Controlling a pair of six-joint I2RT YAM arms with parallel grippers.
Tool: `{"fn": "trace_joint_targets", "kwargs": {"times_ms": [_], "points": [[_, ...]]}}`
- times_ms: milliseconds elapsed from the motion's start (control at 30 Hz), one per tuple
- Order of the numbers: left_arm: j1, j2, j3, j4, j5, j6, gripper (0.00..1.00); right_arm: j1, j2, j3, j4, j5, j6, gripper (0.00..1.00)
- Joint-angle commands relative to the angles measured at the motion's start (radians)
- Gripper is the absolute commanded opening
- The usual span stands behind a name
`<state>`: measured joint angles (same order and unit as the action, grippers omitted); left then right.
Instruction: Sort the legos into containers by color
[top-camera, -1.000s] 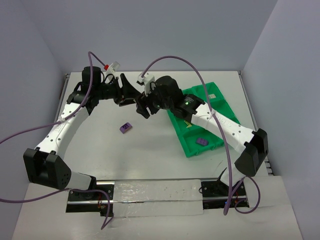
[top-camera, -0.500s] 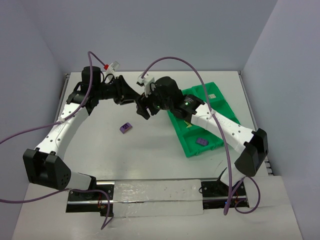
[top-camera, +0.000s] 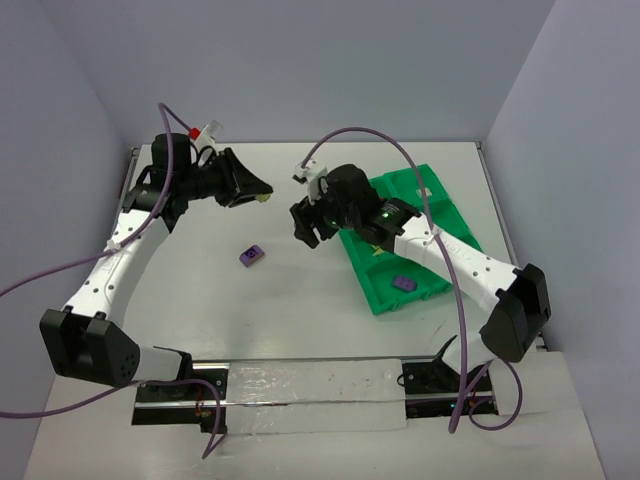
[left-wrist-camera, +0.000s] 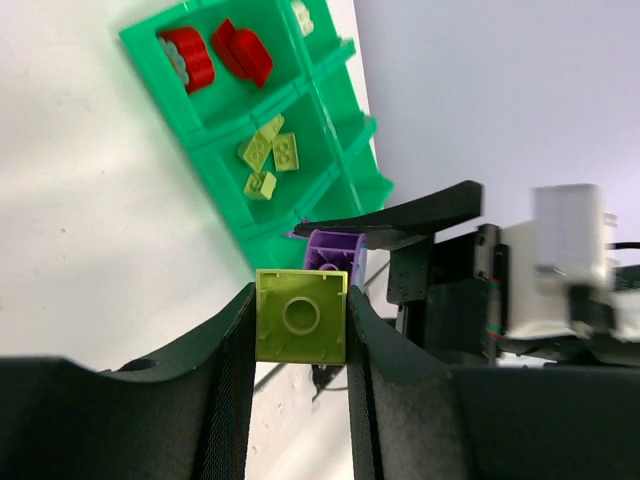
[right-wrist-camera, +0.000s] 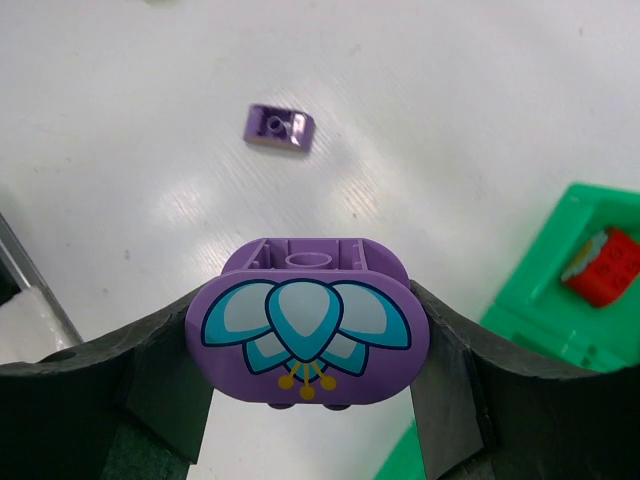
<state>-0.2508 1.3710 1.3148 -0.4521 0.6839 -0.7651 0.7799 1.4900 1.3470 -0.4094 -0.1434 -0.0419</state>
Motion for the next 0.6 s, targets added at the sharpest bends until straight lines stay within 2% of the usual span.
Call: {"fn": "trace_joint_targets", "kwargs": {"times_ms": [0,67,300,400,567], "points": [[0.011,-0.035,0.013,0.054,-0.043,-0.019,0.0,-0.016,-0.08,-0.046,-0.01,0.029,0.016,0.0],[0.011,-0.03,0.011,0.058,-0.037,-0.02,0.0,-0.019,-0.091,-0.064,-0.012,0.052,0.025,0.0],[0.011,-0.026,-0.008,0.015,-0.056,0.012,0.0,-0.229,-0.13,-0.133,-0.083,0.169,0.183,0.0],[0.005,-0.014,-0.008,-0.011,-0.062,0.03,0.0,-0.342,-0.182,-0.193,-0.079,0.182,0.245,0.0],[-0.023,-0.001,-0.01,-0.036,-0.108,0.052,0.0,-0.42,-0.338,-0.338,-0.096,0.28,0.396,0.0]]}}
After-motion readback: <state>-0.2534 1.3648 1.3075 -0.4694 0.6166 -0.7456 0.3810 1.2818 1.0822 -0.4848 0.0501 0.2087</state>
